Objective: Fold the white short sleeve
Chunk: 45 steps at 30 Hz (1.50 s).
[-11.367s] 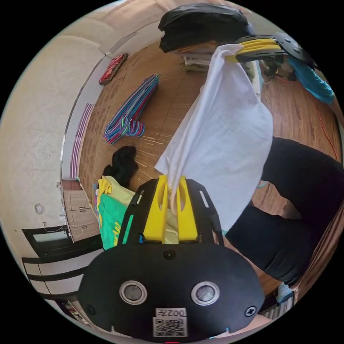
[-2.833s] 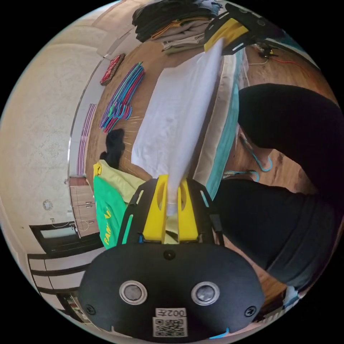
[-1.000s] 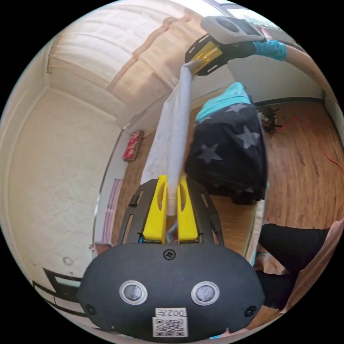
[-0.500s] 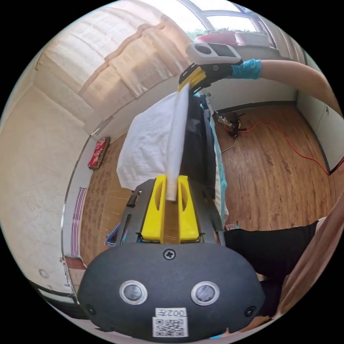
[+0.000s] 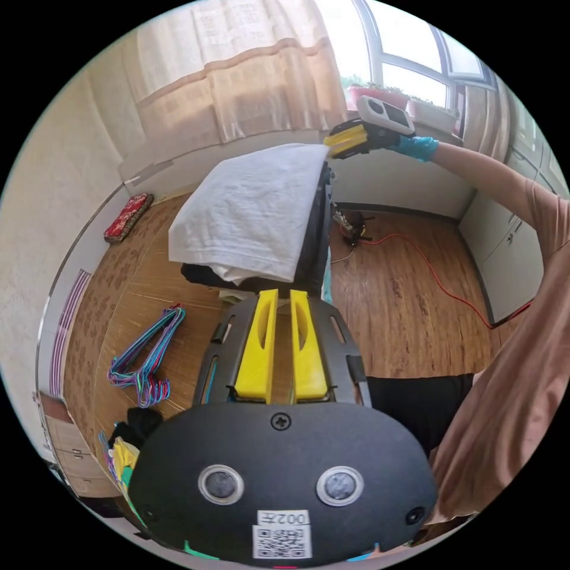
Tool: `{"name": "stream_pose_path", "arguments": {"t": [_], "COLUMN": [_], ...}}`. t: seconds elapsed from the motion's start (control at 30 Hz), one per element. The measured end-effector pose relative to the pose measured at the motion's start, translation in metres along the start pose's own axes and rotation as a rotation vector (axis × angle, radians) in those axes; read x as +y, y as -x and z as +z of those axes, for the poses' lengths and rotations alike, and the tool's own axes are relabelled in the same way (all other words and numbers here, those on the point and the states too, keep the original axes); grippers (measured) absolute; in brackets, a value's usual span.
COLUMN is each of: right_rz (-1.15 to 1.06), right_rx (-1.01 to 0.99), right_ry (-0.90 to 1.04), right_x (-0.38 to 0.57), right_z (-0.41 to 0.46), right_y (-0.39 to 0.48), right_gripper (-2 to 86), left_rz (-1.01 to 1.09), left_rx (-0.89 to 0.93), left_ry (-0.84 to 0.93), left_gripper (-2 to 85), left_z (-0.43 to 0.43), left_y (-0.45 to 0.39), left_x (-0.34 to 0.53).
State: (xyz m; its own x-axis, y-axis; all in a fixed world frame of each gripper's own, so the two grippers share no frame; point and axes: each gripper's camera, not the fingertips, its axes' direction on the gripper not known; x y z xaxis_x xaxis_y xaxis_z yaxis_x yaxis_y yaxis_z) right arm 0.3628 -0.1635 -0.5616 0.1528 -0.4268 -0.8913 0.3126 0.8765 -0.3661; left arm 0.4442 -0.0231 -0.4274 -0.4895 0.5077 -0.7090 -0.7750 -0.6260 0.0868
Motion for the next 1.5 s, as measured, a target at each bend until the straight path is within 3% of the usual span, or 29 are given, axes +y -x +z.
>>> {"name": "stream_pose_path", "arguments": {"t": [0.1, 0.43, 0.67, 1.03, 1.2, 1.5], "right_rz": [0.09, 0.424, 0.411, 0.386, 0.413, 0.519], "right_rx": [-0.012, -0.302, -0.315, -0.268, -0.134, -0.183], "right_ry": [0.012, -0.327, -0.213, -0.052, 0.024, -0.169], "right_x": [0.014, -0.055, -0.135, -0.151, -0.136, -0.067], "right_z": [0.001, -0.022, 0.031, 0.077, 0.068, -0.044], "right_y": [-0.021, -0.082, -0.076, -0.075, -0.086, -0.11], "right_gripper": [6.4, 5.1, 5.8, 1.5, 0.9, 0.9], "left_rz": [-0.05, -0.178, -0.246, -0.285, -0.318, -0.37], "left_rx": [-0.039, -0.145, -0.14, -0.125, -0.146, -0.216], "left_ry": [-0.046, -0.154, -0.167, -0.128, -0.074, -0.056], "left_gripper": [0.4, 2.4, 4.1, 4.4, 5.2, 6.1], "left_z": [-0.002, 0.043, 0.096, 0.12, 0.108, 0.053], "left_y": [0.017, 0.059, 0.084, 0.096, 0.089, 0.037], "left_x": [0.005, -0.042, -0.064, -0.028, 0.006, 0.105]}}
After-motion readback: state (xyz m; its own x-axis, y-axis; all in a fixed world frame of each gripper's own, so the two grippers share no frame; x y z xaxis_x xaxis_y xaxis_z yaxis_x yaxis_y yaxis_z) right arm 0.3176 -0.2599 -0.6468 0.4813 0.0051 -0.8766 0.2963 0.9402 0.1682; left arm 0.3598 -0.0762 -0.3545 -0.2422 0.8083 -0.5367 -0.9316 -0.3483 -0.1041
